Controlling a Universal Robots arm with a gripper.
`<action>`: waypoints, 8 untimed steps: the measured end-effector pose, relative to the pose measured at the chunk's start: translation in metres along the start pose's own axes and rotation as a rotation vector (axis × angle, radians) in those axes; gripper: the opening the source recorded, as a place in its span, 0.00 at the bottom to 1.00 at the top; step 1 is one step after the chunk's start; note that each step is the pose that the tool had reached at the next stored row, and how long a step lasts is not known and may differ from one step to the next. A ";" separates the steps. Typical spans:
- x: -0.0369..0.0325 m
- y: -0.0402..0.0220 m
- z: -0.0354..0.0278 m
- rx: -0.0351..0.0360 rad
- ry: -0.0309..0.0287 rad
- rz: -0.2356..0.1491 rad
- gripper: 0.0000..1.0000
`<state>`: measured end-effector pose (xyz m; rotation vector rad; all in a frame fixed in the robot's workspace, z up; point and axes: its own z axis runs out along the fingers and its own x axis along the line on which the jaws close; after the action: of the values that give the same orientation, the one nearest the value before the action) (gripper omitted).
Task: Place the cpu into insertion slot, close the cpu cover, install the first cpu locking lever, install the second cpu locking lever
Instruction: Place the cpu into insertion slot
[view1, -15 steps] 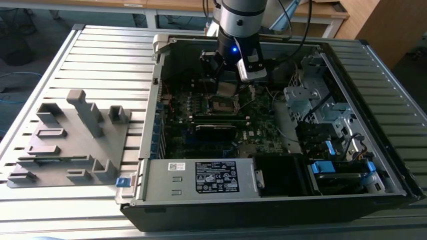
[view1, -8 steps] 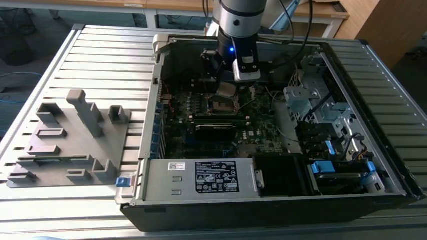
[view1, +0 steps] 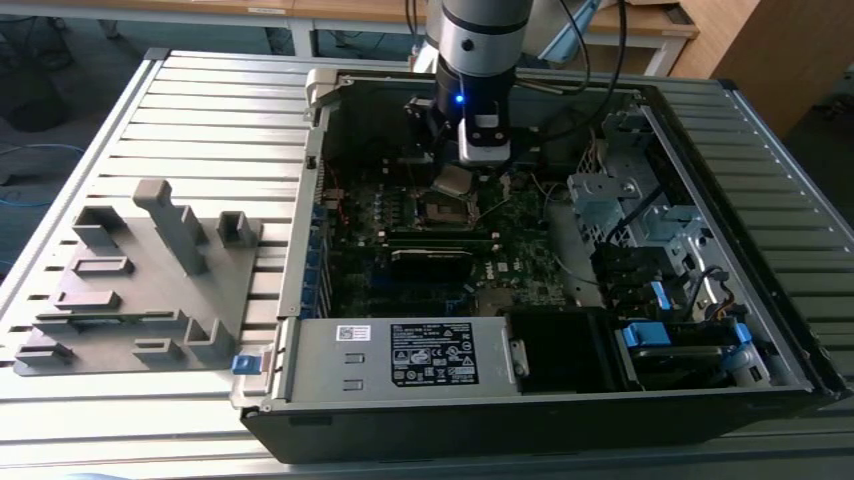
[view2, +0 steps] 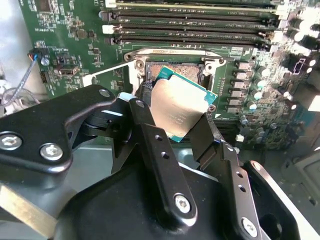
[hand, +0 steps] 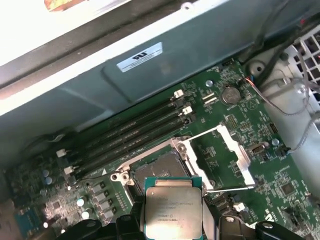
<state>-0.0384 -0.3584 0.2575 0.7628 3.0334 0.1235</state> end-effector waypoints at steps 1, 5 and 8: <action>0.0000 0.0000 0.0000 0.0000 -0.0001 0.000 0.54; 0.0000 0.0000 0.0000 0.0000 -0.0002 0.001 0.54; 0.0001 0.0000 0.0002 -0.0004 -0.0029 0.036 0.54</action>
<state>-0.0384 -0.3584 0.2573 0.8164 3.0178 0.1232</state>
